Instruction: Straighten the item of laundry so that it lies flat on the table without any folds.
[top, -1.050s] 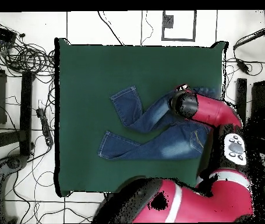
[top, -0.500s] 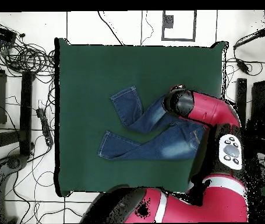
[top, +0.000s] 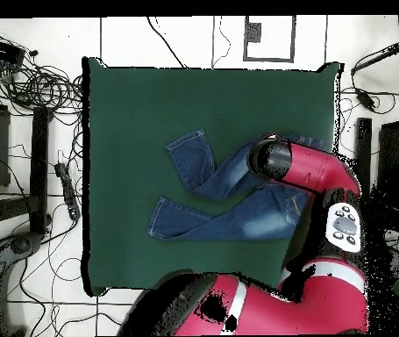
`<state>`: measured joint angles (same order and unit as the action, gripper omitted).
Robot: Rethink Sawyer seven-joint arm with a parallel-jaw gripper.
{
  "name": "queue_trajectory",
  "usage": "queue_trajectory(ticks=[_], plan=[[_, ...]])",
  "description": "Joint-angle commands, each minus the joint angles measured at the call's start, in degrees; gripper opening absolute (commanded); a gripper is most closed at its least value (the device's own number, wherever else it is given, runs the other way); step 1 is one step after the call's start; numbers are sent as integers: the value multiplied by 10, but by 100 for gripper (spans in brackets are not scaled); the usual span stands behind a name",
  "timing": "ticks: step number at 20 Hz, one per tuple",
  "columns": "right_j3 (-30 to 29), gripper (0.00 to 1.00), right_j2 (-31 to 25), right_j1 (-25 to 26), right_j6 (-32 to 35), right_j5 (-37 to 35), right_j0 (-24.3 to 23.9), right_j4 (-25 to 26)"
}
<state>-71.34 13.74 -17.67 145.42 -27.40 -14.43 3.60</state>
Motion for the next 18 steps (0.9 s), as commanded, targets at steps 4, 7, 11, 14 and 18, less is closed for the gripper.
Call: queue_trajectory(ticks=[4,7,11,14,18], plan=[[68,100,70,87,57,64,61,56],[86,100,76,97,50,71,58,62],[111,100,86,115,37,98,47,76],[117,100,93,113,22,111,37,86],[112,100,86,100,3,116,21,97]])
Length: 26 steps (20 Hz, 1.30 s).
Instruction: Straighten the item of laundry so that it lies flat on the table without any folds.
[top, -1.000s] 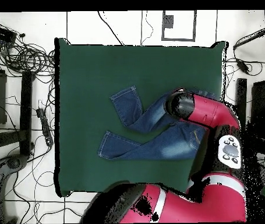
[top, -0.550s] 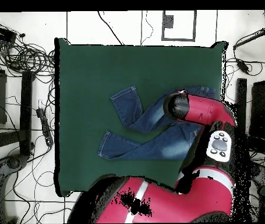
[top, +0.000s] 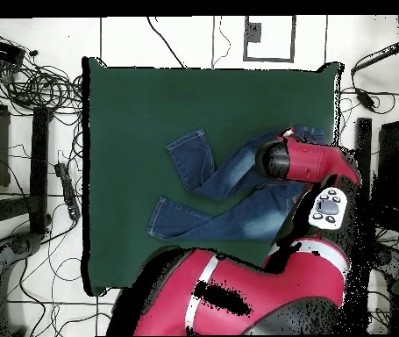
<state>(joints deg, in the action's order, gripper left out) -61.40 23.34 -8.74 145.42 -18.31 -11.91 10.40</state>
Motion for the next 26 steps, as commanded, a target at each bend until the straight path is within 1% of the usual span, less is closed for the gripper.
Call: queue_trajectory(ticks=[1,4,6,7,8,10,12,15,21,26], plan=[[11,100,-8,10,4,29,-4,32],[9,100,-2,9,7,37,-4,41],[-12,100,-31,-9,-7,21,-17,36],[-26,100,-49,-20,-13,5,-23,29],[-61,100,-82,-45,-23,-21,-34,14],[-109,100,-124,-82,-30,-62,-48,-13],[-138,100,-141,-110,-29,-89,-51,-27],[-152,100,-147,-129,-19,-103,-49,-32],[-163,100,-163,-138,3,-126,-56,-54],[-196,100,-202,-151,-2,-142,-77,-81]])
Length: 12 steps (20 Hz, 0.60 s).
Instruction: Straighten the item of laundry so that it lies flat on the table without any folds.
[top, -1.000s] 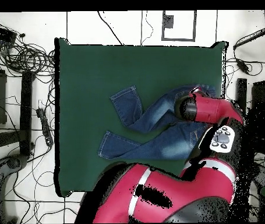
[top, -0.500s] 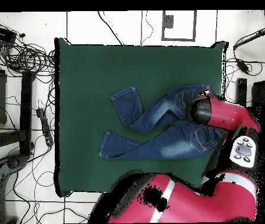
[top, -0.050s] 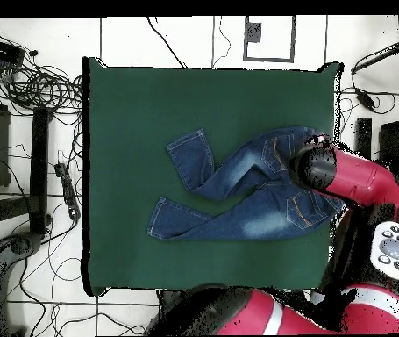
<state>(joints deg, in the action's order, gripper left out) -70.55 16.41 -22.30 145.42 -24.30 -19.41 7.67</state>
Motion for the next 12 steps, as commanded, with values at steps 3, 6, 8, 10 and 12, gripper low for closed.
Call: queue_trajectory(ticks=[3,6,8,10,12], plan=[[-117,100,-136,-17,7,-82,4,-61],[-127,100,-128,-12,30,-71,21,-65],[-131,100,-116,-8,51,-72,35,-71],[-144,100,-110,-8,75,-71,45,-86],[-162,100,-106,-12,97,-71,55,-101]])
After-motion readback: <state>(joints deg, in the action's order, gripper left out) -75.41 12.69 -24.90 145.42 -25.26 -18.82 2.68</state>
